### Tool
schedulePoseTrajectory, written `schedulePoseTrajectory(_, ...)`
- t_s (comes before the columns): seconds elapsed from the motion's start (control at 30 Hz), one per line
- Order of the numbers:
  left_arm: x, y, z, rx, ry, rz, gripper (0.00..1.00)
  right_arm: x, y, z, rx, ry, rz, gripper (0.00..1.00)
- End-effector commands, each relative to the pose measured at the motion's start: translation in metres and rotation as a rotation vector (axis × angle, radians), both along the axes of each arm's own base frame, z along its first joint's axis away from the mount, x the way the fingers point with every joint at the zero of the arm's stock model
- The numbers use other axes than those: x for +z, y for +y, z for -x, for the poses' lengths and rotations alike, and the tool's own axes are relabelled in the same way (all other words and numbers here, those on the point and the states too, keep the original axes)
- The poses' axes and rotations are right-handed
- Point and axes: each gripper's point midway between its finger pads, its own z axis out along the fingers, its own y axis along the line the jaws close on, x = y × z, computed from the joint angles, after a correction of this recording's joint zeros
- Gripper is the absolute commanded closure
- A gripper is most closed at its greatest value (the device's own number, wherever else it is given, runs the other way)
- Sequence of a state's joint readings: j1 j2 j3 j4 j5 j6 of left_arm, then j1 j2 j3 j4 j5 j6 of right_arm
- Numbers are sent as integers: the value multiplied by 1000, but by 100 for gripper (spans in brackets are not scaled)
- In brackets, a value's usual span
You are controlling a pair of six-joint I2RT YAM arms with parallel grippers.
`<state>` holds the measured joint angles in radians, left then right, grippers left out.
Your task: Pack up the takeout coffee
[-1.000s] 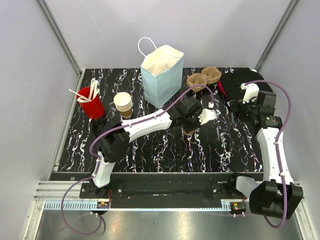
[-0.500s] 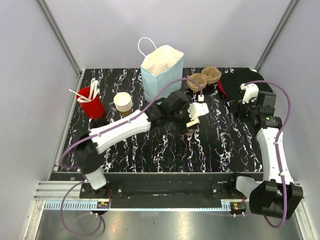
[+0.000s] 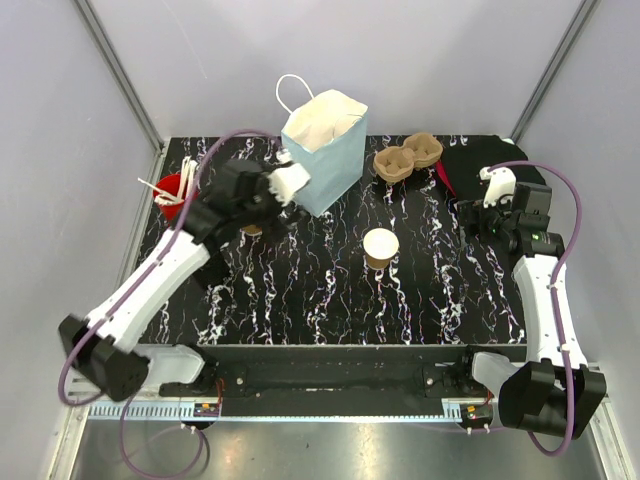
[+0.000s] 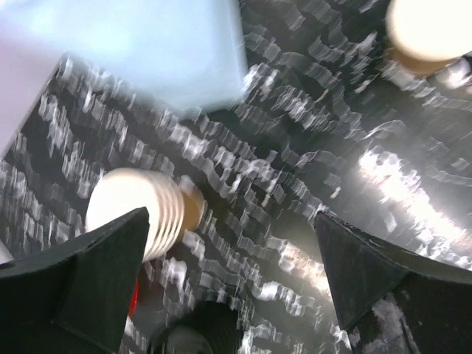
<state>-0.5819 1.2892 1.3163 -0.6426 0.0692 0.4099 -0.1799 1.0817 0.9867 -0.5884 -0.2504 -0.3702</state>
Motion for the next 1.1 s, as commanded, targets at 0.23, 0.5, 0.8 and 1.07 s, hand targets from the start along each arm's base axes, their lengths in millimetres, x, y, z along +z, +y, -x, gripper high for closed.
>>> schedulePoseTrajectory(0.23,-51,128,24,240,99,8,1,7,3,-4,22,-20,-15,0)
schedulePoseTrajectory(0.5,-89,161,29,323,205,20,4,4,4,-4,28,-9,-20,0)
schedulePoseTrajectory(0.8,-119,171,25,359,302,-3,17,2,5,-4,33,-3,-22,0)
schedulePoseTrajectory(1.07,-143,174,27,376,371,-27,29,0,5,-5,36,3,-25,0)
